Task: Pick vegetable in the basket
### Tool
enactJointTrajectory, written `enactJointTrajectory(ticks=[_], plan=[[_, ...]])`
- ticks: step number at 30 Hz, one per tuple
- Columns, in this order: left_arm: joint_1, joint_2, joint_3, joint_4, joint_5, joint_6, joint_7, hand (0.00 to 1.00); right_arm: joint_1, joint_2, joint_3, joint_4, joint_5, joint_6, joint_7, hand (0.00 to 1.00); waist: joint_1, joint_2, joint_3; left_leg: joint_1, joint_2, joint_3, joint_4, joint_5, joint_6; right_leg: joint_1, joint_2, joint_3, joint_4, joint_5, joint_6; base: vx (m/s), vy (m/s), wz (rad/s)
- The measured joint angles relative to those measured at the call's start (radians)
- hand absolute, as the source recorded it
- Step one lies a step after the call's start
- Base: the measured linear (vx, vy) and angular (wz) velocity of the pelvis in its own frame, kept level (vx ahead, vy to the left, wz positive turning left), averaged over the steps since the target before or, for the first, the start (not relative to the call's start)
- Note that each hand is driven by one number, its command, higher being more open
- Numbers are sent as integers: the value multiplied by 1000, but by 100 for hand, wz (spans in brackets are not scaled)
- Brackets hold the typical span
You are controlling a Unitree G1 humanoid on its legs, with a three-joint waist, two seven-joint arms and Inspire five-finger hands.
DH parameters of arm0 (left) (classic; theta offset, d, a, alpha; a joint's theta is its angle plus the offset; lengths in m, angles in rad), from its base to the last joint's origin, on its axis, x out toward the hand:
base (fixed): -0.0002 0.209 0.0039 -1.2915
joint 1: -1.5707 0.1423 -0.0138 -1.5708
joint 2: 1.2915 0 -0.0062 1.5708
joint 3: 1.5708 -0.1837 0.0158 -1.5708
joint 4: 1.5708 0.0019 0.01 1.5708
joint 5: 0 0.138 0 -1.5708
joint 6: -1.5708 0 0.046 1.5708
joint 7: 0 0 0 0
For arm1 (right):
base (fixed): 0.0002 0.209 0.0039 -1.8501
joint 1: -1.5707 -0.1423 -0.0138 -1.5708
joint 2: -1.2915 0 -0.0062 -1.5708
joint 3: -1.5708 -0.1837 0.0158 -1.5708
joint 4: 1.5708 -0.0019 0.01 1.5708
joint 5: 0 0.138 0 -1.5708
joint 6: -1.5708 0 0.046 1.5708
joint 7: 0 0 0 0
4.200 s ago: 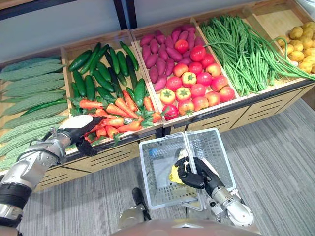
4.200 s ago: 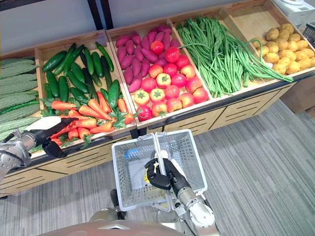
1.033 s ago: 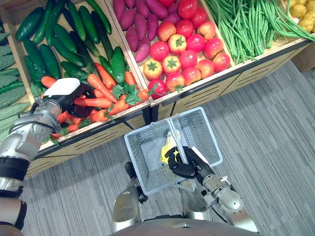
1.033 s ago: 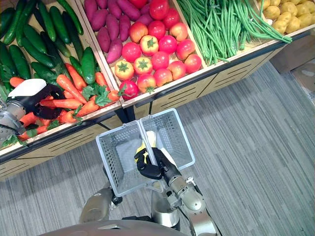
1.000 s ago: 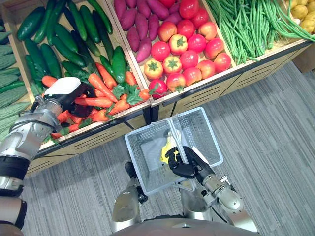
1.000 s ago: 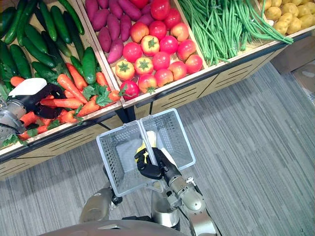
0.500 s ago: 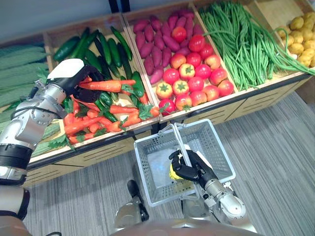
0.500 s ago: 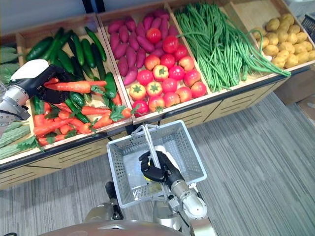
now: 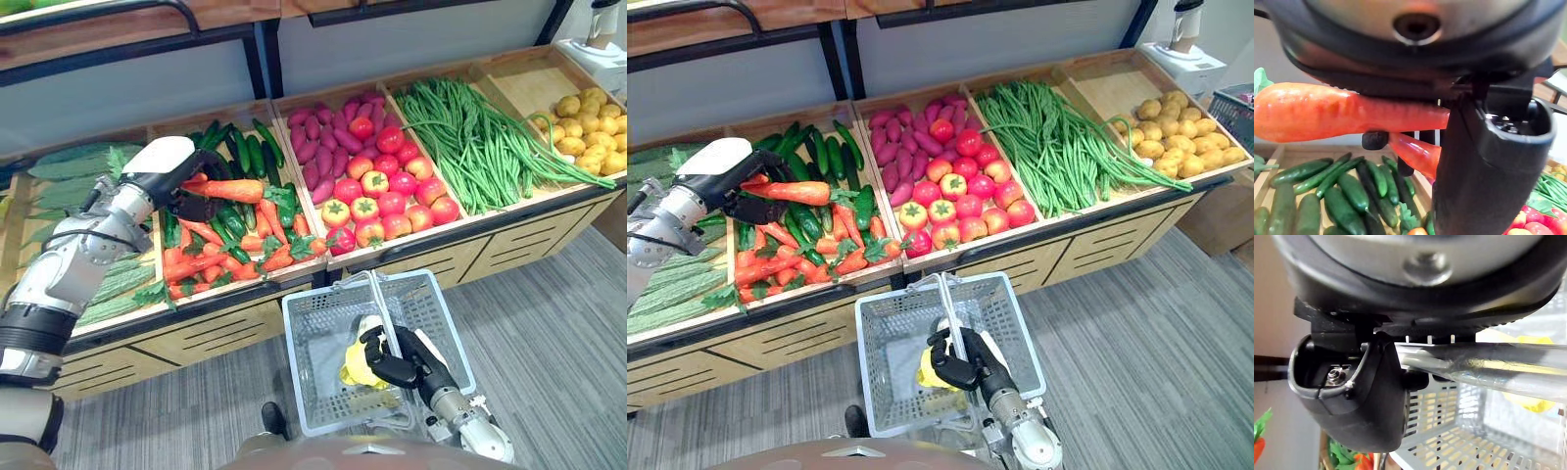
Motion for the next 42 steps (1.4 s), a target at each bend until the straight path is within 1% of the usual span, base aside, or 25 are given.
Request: enactJointTrajectory(ticks=[3,6,8,11,12,16,18,21,22,26,31,32,34,35,38,39,42], plan=[[6,-6,-25,-69,-30,-3,-19,0,11,4,-69,0,-2,0,11,0,-2,0,-23,0,-9,-12,0,3,0,13,-8,-12,-4,1,2,21,0,14],[37,-9,-39,-134,-34,-20,-53,0,5,2,-192,-2,-40,0,16,0,-19,4,-45,1,-13,-16,0,3,1,20,-14,-13,-12,5,7,11,6,7],[48,-9,-57,-145,-46,-27,-79,0,0,-4,-256,-6,-40,0,16,0,-24,3,-48,18,-12,-9,0,1,1,28,-12,-5,-12,4,7,15,-3,-13],[49,-9,-105,-166,-65,-33,-111,0,-12,-49,-336,-7,-40,1,16,0,-32,8,-64,30,-11,9,0,-5,0,29,-11,10,-12,-1,6,-1,-5,-17],[50,-9,-117,-178,-66,-46,-116,0,-14,-65,-363,-8,-40,1,17,0,-38,11,-65,32,-11,12,0,-7,1,29,-11,14,-12,-2,7,-3,-1,-11],[50,-9,-130,-216,-75,-64,-132,0,-17,-115,-434,-8,-40,1,18,0,-52,14,-68,39,-11,27,0,-10,1,27,-10,33,-11,-2,7,8,-5,-13],[50,-9,-146,-233,-81,-70,-141,0,-24,-156,-494,-7,-40,2,20,0,-58,13,-71,54,-12,45,0,-14,-1,28,-10,52,-9,-1,8,17,-4,-22],[51,-9,-175,-237,-101,-71,-150,0,-36,-208,-525,-7,-41,5,28,0,-75,14,-85,55,-12,60,0,-17,-2,18,-8,66,-5,-1,10,26,-11,-16],[51,-9,-182,-237,-101,-71,-152,0,-43,-223,-526,-7,-41,5,30,0,-83,13,-85,56,-12,63,0,-17,-2,16,-8,70,-1,-1,11,11,-11,-14],[51,-9,-226,-240,-103,-71,-160,0,-65,-245,-526,-7,-34,7,36,0,-91,11,-85,72,-9,89,0,-23,-7,11,1,101,6,-3,13,4,-11,-21],[37,-9,-276,-245,-105,-74,-166,0,-98,-269,-495,-30,41,24,74,0,-108,7,-84,88,-9,117,0,-32,-6,9,3,131,6,-2,14,3,-4,-18],[14,-10,-301,-245,-105,-76,-166,0,-97,-282,-467,-71,77,27,87,0,-110,8,-85,88,-9,132,0,-34,-6,-1,5,148,7,0,18,10,-1,-21],[-11,-12,-322,-245,-105,-78,-166,0,-97,-287,-444,-97,104,27,101,0,-112,8,-84,87,-10,138,0,-34,-6,-4,6,154,8,1,20,15,-6,-17],[-28,-22,-334,-245,-108,-83,-166,0,-97,-297,-417,-127,127,27,115,0,-116,8,-85,88,-10,144,0,-35,-6,-4,7,161,8,6,27,21,-10,-15],[-69,-53,-367,-245,-117,-88,-166,0,-99,-313,-353,-189,195,27,146,0,-124,8,-85,96,-11,159,0,-38,-5,-8,8,175,8,7,29,13,-5,-17],[-93,-58,-398,-245,-142,-89,-166,0,-104,-319,-311,-210,242,27,165,0,-128,0,-85,104,-10,172,0,-41,-7,-10,13,188,8,7,29,4,-5,-23],[-125,-59,-443,-246,-145,-91,-166,0,-125,-323,-250,-247,301,28,190,0,-132,-11,-83,118,-9,201,0,-49,-12,-13,20,217,10,8,30,18,-9,-32]])
